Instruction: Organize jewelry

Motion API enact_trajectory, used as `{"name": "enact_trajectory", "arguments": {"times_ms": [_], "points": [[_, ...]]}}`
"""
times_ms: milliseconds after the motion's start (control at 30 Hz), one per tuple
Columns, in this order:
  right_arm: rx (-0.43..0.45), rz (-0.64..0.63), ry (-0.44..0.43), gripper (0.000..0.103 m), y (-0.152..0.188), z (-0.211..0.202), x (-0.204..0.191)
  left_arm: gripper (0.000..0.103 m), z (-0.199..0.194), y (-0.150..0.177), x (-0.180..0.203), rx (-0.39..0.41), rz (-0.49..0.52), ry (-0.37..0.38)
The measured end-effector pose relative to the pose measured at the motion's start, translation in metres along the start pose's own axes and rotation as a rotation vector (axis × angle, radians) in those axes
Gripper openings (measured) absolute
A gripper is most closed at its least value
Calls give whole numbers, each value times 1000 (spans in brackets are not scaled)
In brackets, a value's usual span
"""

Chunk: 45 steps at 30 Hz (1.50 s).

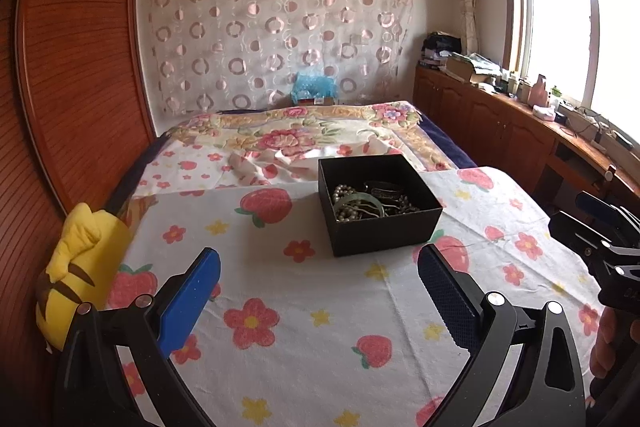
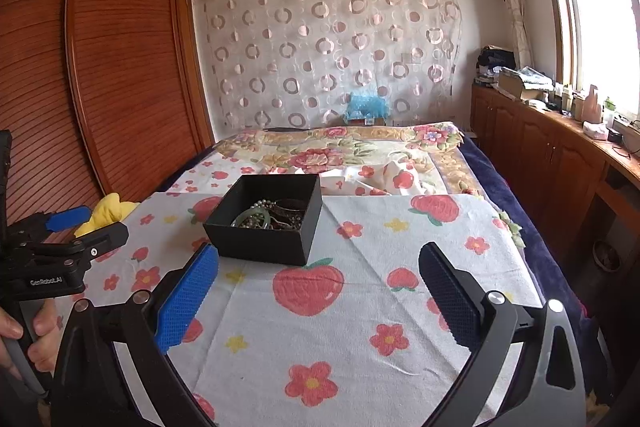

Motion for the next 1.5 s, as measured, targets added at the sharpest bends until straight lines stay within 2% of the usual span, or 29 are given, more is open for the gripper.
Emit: {"name": "enact_trajectory", "arguments": {"times_ms": [1500], "points": [[16,-2,-4,101,-2,-5,-4,96,-5,2,9,6,11,15]]}}
Point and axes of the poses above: each gripper's, at about its wrist camera, not at the fingertips, and z roughly the way its jaws point, x to its right, y to its underside, the point moved 8 cm from there along z, roughly the way its jaws point, and after that the axes turned 13 degrees about -z, right-handed, at the moved point
